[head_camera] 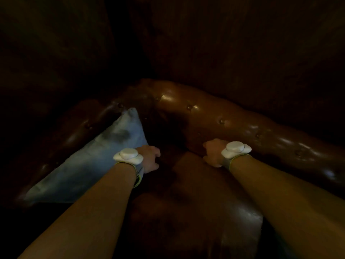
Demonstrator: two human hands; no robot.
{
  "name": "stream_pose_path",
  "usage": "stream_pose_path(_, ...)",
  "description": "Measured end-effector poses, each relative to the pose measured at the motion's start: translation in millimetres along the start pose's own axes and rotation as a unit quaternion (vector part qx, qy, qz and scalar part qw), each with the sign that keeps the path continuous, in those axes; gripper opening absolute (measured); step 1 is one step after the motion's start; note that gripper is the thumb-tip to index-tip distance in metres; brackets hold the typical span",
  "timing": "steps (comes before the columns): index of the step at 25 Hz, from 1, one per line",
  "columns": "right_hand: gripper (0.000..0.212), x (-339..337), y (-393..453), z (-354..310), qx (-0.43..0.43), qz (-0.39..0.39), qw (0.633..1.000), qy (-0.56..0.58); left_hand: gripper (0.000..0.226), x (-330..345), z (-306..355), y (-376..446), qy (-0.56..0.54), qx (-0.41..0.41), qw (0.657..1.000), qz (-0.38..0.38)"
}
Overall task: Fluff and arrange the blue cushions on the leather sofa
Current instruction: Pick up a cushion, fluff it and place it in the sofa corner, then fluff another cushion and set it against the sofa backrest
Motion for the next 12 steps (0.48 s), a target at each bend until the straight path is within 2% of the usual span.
stream_pose_path(5, 0.046, 60, -50, 76, 0.031, -0.03, 0.996, 0.074, 0.052, 3, 76, 4, 0.041, 0.004, 0.999, -0.027)
stream_pose_path(7, 0.047, 93, -84, 124, 0.065, -0.053, 0.992, 0.098, 0.053, 11, 127, 5, 0.051, 0.02, 0.997, -0.05)
stream_pose_path(10, 0.042, 130, -123, 173, 0.104, -0.058, 0.984, 0.13, 0.054, 25, 180, 1, 0.049, 0.036, 0.996, -0.067)
stream_pose_path(12, 0.034, 153, -157, 209, 0.126, -0.022, 0.979, 0.157, 0.055, 38, 227, -5, 0.053, 0.044, 0.995, -0.069)
Point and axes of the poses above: each hand's wrist, its own y-axis towards the middle knuckle, its own x-axis out of the palm, z = x × y, the point moved 7 cm from there along y, towards the middle knuckle, and after that the axes turned 4 degrees about -x, right-handed, at the moved point
